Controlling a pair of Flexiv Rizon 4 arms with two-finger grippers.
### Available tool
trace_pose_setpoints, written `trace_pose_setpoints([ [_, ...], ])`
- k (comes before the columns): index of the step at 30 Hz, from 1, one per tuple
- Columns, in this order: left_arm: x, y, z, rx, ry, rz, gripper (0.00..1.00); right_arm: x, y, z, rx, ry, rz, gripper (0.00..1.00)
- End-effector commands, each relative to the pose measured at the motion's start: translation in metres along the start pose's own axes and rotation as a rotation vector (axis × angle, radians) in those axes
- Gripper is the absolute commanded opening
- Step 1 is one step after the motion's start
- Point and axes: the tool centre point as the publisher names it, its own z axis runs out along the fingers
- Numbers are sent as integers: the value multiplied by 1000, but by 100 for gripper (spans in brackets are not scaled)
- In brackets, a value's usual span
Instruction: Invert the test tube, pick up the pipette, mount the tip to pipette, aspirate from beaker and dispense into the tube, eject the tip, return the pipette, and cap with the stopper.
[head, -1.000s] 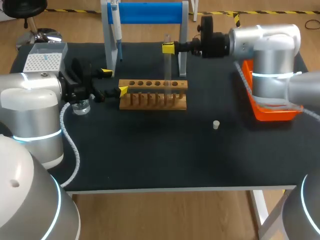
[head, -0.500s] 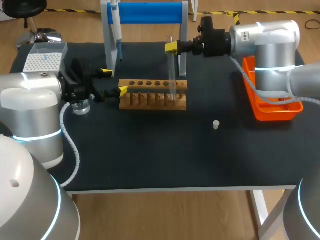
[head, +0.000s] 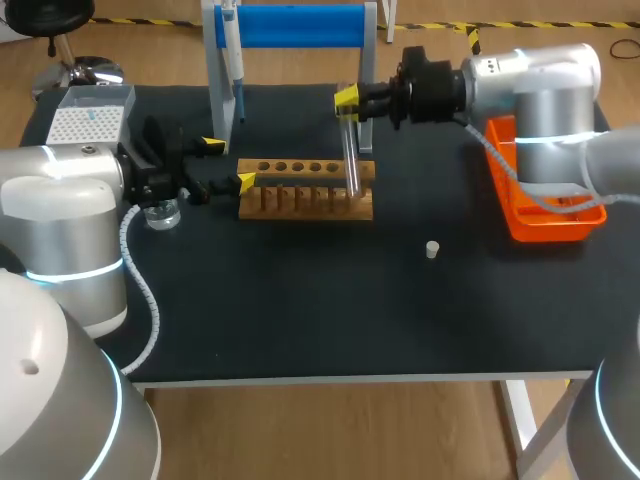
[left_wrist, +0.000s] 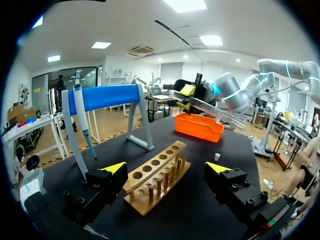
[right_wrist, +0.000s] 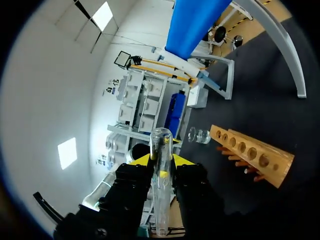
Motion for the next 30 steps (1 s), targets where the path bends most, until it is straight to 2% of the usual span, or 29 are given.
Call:
trace_pose_setpoints([
  [1,1,0,1,2,-6,0,100,1,-9,-2,-8,2,6,0],
  [7,1,0,1,2,-6,0,100,-2,-13,-3,-7,34,112,0],
  [10,1,0,1,2,-6,0,100,-3,-14,-3,4,35,120,0],
  [15,1,0,1,2,-6,0,100,-7,-17,-1,47,36,189,0],
  [17,1,0,1,2,-6,0,100,-8,-18,-1,66,63,246,0],
  [30,1,0,1,2,-6,0,100,-10,-18,-2,62,64,250,0],
])
